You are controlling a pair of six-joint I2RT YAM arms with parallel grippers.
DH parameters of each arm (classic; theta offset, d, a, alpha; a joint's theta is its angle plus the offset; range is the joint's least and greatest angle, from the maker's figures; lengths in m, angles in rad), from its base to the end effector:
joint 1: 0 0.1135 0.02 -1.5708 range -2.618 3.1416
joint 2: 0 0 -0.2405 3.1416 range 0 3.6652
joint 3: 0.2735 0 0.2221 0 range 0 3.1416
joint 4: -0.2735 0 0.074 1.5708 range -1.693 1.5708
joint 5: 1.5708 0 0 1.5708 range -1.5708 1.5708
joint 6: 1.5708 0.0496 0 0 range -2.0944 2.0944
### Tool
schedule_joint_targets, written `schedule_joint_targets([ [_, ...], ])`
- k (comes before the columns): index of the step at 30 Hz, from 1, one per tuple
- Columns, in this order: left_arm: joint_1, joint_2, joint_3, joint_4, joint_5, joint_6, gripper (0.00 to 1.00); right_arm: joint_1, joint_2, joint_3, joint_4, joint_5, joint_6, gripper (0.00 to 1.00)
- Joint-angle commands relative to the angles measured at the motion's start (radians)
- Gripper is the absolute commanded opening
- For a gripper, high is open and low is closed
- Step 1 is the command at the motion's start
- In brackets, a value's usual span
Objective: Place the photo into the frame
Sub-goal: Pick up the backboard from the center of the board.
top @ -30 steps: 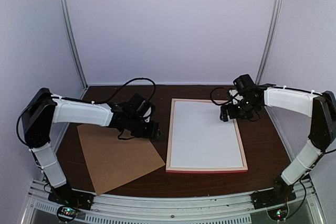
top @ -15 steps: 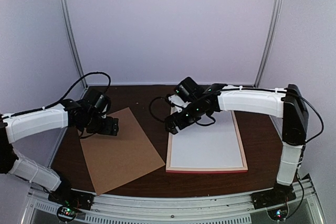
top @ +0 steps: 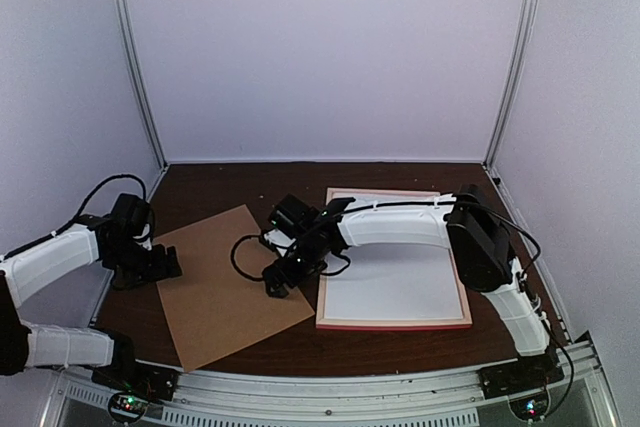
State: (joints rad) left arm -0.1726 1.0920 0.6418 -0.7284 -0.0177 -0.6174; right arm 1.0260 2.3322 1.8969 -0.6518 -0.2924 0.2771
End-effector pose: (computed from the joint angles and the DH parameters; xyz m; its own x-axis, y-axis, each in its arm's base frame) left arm 0.1726 -0.0292 0.1737 -0.8378 -0.4415 -0.3211 -0.3924 0.8960 -0.2079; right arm 0.2270 0.4022 0.1443 -0.6843 -0.6238 -0.3775 -0.7290 0.5742 0.3727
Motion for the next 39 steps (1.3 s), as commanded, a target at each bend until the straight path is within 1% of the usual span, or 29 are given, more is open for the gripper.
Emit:
schedule_joint_targets([
  [1, 0.032, 0.003, -0.021, 0.031, 0.12, -0.022, 0.93, -0.004, 0.01, 0.04, -0.012, -0.011, 0.065, 0.96],
  [5, 0.076, 0.038, -0.072, 0.084, 0.202, -0.041, 0.92, -0.004, 0.03, 0.051, 0.003, -0.011, 0.098, 0.96],
  [7, 0.085, 0.046, -0.095, 0.112, 0.221, -0.052, 0.9, -0.004, 0.045, 0.065, 0.002, -0.013, 0.106, 0.96],
  [16, 0.094, 0.021, -0.155, 0.135, 0.155, -0.077, 0.9, -0.005, 0.085, 0.094, 0.015, -0.02, 0.136, 0.96],
  [21, 0.096, 0.038, -0.172, 0.165, 0.161, -0.079, 0.9, -0.005, 0.098, 0.093, 0.031, -0.033, 0.152, 0.96],
  [27, 0.096, 0.05, -0.2, 0.239, 0.265, -0.108, 0.86, -0.005, 0.117, 0.092, 0.048, -0.063, 0.171, 0.96],
  [32, 0.095, 0.037, -0.18, 0.268, 0.376, -0.11, 0.82, -0.004, 0.11, 0.066, 0.062, -0.068, 0.178, 0.96],
  [36, 0.095, -0.006, -0.15, 0.285, 0.443, -0.103, 0.79, -0.004, 0.098, 0.026, 0.082, -0.07, 0.188, 0.95],
  [39, 0.095, -0.047, -0.116, 0.274, 0.467, -0.083, 0.77, -0.004, 0.087, -0.003, 0.096, -0.072, 0.194, 0.95],
])
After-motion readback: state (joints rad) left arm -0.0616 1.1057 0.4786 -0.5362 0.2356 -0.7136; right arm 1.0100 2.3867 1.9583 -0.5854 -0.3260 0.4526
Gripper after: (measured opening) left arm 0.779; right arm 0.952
